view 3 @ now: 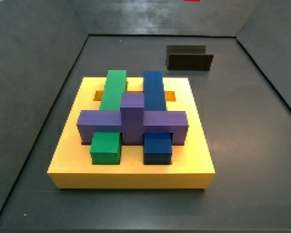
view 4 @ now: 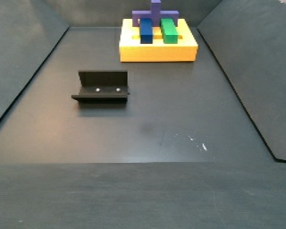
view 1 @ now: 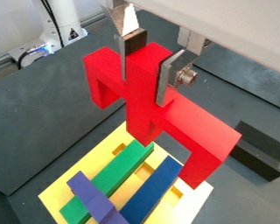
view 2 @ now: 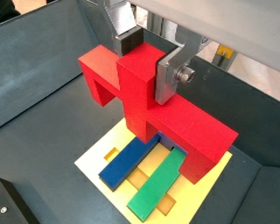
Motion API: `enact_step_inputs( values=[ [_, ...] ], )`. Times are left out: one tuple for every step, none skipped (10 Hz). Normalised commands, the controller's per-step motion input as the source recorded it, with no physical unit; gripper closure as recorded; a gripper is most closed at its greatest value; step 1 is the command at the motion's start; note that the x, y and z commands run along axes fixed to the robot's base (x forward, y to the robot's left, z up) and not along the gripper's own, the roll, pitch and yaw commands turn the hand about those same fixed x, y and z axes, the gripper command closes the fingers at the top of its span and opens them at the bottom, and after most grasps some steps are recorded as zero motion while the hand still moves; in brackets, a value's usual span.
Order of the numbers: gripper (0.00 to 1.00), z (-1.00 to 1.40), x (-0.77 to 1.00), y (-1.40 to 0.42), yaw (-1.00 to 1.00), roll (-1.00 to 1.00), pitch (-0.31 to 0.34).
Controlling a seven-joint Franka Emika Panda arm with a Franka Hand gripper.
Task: Pick up the red object. Move up. Move to above the board. Insert the red object.
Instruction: Insert the red object.
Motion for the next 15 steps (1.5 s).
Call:
enact_step_inputs(
  values=[
    [1.00, -0.41, 0.00, 0.15, 0.00, 0.16, -0.013],
    [1.00, -0.50, 0.00, 0.13, 0.00, 0.24, -0.011],
    [1.00, -0.54, 0.00, 0.13, 0.00, 0.29, -0.004],
    [1.00, -0.55, 0.00, 0.11, -0.01, 0.30, -0.006],
    [1.00, -0.54, 0.00, 0.09, -0.03, 0.29, -0.011],
    [1.00, -0.50, 0.00, 0.07, -0.03, 0.20, -0.020],
    [1.00, -0.46, 0.00, 0.07, -0.09, 0.08, -0.059],
    [1.00, -0.45, -0.01, 0.00, -0.08, 0.07, -0.110],
    [1.00, -0.39, -0.02, 0.00, -0.07, 0.15, -0.070],
    [1.00, -0.34, -0.07, 0.00, -0.07, 0.08, -0.059],
    [1.00, -0.21, -0.01, 0.00, -0.04, 0.00, -0.006],
    [1.00, -0.31, 0.00, 0.00, 0.00, 0.08, -0.059],
    [1.00, -0.35, 0.00, 0.00, 0.00, 0.15, -0.120],
    [1.00, -0.29, 0.00, -0.02, 0.00, 0.16, -0.117],
    [1.00, -0.31, 0.00, -0.05, 0.00, 0.16, -0.126]
  ],
)
